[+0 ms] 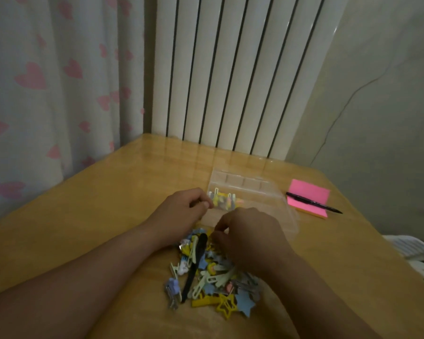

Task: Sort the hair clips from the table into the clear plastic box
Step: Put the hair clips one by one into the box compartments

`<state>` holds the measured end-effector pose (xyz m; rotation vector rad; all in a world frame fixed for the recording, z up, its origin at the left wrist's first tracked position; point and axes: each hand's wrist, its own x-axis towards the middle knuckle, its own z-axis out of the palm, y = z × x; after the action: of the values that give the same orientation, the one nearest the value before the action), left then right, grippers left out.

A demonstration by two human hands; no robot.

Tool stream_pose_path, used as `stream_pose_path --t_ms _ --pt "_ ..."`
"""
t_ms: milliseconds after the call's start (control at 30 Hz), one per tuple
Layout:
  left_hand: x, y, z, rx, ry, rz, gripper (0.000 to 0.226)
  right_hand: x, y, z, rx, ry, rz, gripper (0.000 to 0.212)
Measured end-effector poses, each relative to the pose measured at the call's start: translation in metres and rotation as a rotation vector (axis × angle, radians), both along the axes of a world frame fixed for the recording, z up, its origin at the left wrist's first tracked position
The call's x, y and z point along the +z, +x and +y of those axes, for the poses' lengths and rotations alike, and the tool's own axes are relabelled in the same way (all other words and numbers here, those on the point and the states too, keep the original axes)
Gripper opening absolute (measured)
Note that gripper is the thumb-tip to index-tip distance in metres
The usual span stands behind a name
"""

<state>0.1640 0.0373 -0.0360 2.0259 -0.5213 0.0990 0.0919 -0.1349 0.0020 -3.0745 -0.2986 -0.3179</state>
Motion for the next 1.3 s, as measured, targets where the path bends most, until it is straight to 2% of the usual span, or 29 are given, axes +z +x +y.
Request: stream_pose_path --t_ms 167,433,500,600,700,933,1033,1167,1300 --pt "-0.002 0.002 0.000 -0.005 -0.007 -0.004 0.017 -0.004 0.005 0.008 -0.042 -0.047 0.023 0.028" --pt "-0.003 0.002 0.001 -0.015 -0.026 0.004 0.016 0.003 -0.003 0.005 -0.018 0.159 0.129 0.019" --pt "-0.003 0.002 0.001 -0.021 -0.027 0.007 0.016 0.008 -0.003 -0.003 -0.016 0.279 0.146 0.019" --pt "-0.005 0.002 0.002 -0.038 -0.041 0.028 0.018 0.027 0.007 -0.021 -0.079 0.564 0.001 0.019" --pt "-0.005 0.002 0.001 -0.039 -0.034 0.042 0.018 0.049 0.034 -0.040 -0.188 0.704 -0.056 0.017" --pt "-0.005 0.001 0.002 -0.033 -0.035 0.047 0.018 0.031 0.109 -0.053 -0.363 0.501 0.170 0.021" --pt "-0.003 0.000 0.002 -0.025 -0.024 0.042 0.018 0.020 0.121 -0.055 -0.405 0.430 0.200 0.027" --pt "-0.003 0.000 0.002 -0.038 -0.014 0.051 0.020 0.017 0.111 -0.059 -0.398 0.357 0.074 0.030" --pt "-0.002 -0.001 0.002 -0.033 -0.017 0.046 0.019 0.022 0.065 -0.051 -0.227 0.467 -0.150 0.029"
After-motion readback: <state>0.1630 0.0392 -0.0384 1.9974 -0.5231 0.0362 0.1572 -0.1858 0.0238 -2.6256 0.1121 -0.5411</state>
